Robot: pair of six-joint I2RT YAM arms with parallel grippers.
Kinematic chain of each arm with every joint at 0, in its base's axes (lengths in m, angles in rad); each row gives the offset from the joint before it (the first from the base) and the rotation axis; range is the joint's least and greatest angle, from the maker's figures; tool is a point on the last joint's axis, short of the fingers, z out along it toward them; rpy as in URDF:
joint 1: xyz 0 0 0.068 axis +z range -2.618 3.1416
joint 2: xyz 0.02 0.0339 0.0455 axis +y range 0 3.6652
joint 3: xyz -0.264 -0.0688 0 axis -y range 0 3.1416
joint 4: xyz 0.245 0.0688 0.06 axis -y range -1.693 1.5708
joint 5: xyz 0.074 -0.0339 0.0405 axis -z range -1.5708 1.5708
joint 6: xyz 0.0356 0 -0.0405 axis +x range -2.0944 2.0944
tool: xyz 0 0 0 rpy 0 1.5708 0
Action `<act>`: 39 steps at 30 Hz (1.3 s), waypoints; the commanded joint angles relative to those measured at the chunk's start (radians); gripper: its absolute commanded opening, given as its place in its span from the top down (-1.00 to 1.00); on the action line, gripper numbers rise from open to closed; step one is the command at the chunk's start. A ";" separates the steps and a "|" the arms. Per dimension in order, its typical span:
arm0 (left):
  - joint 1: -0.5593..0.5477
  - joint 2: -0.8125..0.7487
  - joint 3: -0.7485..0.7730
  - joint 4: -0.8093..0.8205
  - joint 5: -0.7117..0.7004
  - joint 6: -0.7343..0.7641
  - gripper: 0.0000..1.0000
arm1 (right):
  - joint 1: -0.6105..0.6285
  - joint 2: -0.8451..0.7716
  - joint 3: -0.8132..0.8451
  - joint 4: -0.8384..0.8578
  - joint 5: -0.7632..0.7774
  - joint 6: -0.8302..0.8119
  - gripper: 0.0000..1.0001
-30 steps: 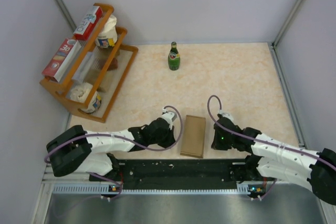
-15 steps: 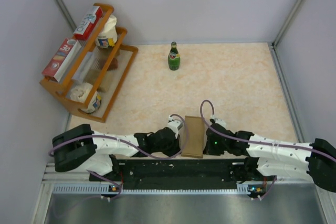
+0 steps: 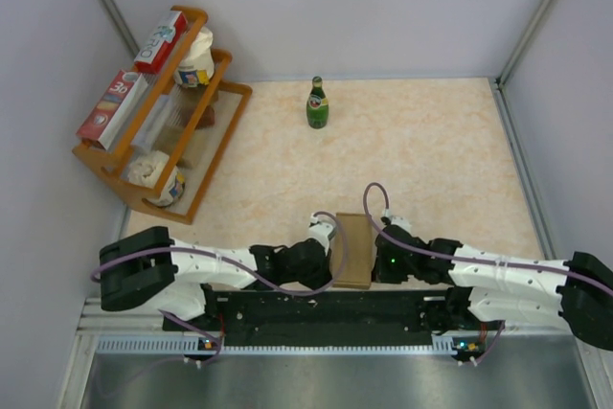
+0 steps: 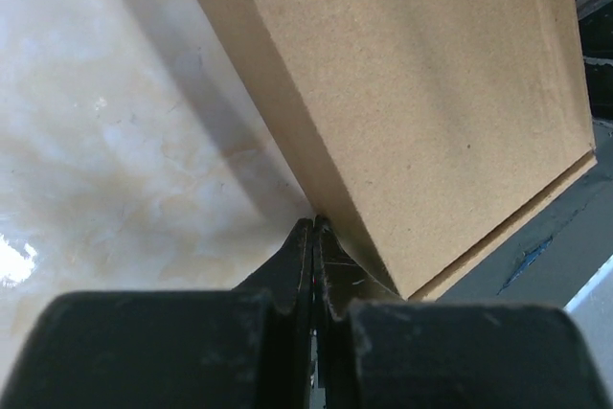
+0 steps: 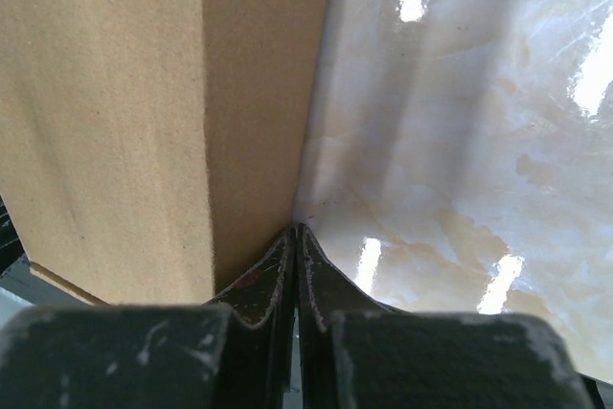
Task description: Fold the paper box
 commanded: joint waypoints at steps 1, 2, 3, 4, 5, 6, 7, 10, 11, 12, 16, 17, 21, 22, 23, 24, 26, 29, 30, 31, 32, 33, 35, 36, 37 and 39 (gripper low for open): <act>-0.020 -0.093 0.008 -0.038 -0.086 -0.030 1.00 | 0.019 -0.048 0.034 0.035 0.020 -0.076 1.00; -0.018 -0.135 0.007 -0.070 -0.115 -0.030 0.88 | 0.018 -0.060 0.049 -0.009 0.047 -0.092 0.92; -0.018 -0.161 0.008 -0.120 -0.149 -0.035 0.63 | 0.013 -0.068 0.071 -0.049 0.089 -0.113 0.74; -0.018 -0.185 0.016 -0.162 -0.180 -0.038 0.44 | 0.007 -0.076 0.094 -0.095 0.115 -0.136 0.50; -0.016 -0.207 0.022 -0.208 -0.207 -0.040 0.38 | 0.004 -0.080 0.112 -0.147 0.144 -0.146 0.37; -0.016 -0.224 0.028 -0.249 -0.233 -0.047 0.32 | -0.001 -0.082 0.129 -0.189 0.178 -0.149 0.28; -0.016 -0.242 0.034 -0.294 -0.259 -0.055 0.18 | -0.005 -0.083 0.140 -0.233 0.204 -0.149 0.20; -0.015 -0.290 0.042 -0.384 -0.304 -0.064 0.05 | -0.018 -0.103 0.164 -0.312 0.249 -0.144 0.02; -0.013 -0.307 0.045 -0.404 -0.321 -0.063 0.00 | -0.022 -0.116 0.170 -0.322 0.256 -0.144 -0.03; -0.013 -0.327 0.048 -0.427 -0.336 -0.064 -0.07 | -0.028 -0.132 0.180 -0.333 0.268 -0.143 -0.07; 0.000 -0.400 0.074 -0.522 -0.413 -0.057 -0.22 | -0.057 -0.165 0.223 -0.399 0.327 -0.147 -0.17; 0.003 -0.419 0.085 -0.543 -0.430 -0.057 -0.28 | -0.065 -0.169 0.235 -0.421 0.342 -0.150 -0.18; 0.007 -0.482 0.099 -0.567 -0.459 -0.032 -0.43 | -0.068 -0.215 0.272 -0.441 0.361 -0.158 -0.22; 0.007 -0.497 0.103 -0.567 -0.457 -0.023 -0.46 | -0.068 -0.229 0.272 -0.439 0.365 -0.163 -0.26; 0.007 -0.506 0.103 -0.569 -0.459 -0.017 -0.51 | -0.068 -0.244 0.270 -0.433 0.364 -0.178 -0.45; 0.007 -0.514 0.112 -0.576 -0.473 -0.024 -0.58 | -0.068 -0.252 0.266 -0.424 0.349 -0.204 -0.66; 0.007 -0.514 0.149 -0.648 -0.487 -0.050 -0.70 | -0.068 -0.234 0.281 -0.425 0.318 -0.248 -0.82; 0.007 -0.505 0.214 -0.740 -0.459 -0.079 -0.74 | -0.067 -0.232 0.290 -0.438 0.275 -0.226 -0.98; 0.007 -0.500 0.224 -0.768 -0.461 -0.096 -0.75 | -0.067 -0.246 0.286 -0.438 0.270 -0.203 -0.98; 0.007 -0.497 0.237 -0.792 -0.456 -0.113 -0.77 | -0.067 -0.270 0.278 -0.438 0.269 -0.178 -0.98; 0.007 -0.496 0.244 -0.808 -0.453 -0.122 -0.79 | -0.067 -0.293 0.267 -0.433 0.264 -0.160 -0.98; 0.007 -0.494 0.243 -0.826 -0.454 -0.130 -0.80 | -0.067 -0.321 0.254 -0.427 0.267 -0.150 -0.98; 0.005 -0.494 0.247 -0.874 -0.450 -0.156 -0.83 | -0.068 -0.367 0.232 -0.422 0.282 -0.134 -0.98; 0.005 -0.497 0.244 -0.892 -0.448 -0.164 -0.84 | -0.067 -0.385 0.227 -0.422 0.290 -0.134 -0.98; 0.005 -0.503 0.232 -0.906 -0.445 -0.173 -0.85 | -0.067 -0.396 0.224 -0.422 0.293 -0.135 -0.98; 0.005 -0.526 0.205 -0.900 -0.435 -0.172 -0.86 | -0.067 -0.412 0.217 -0.424 0.302 -0.129 -0.98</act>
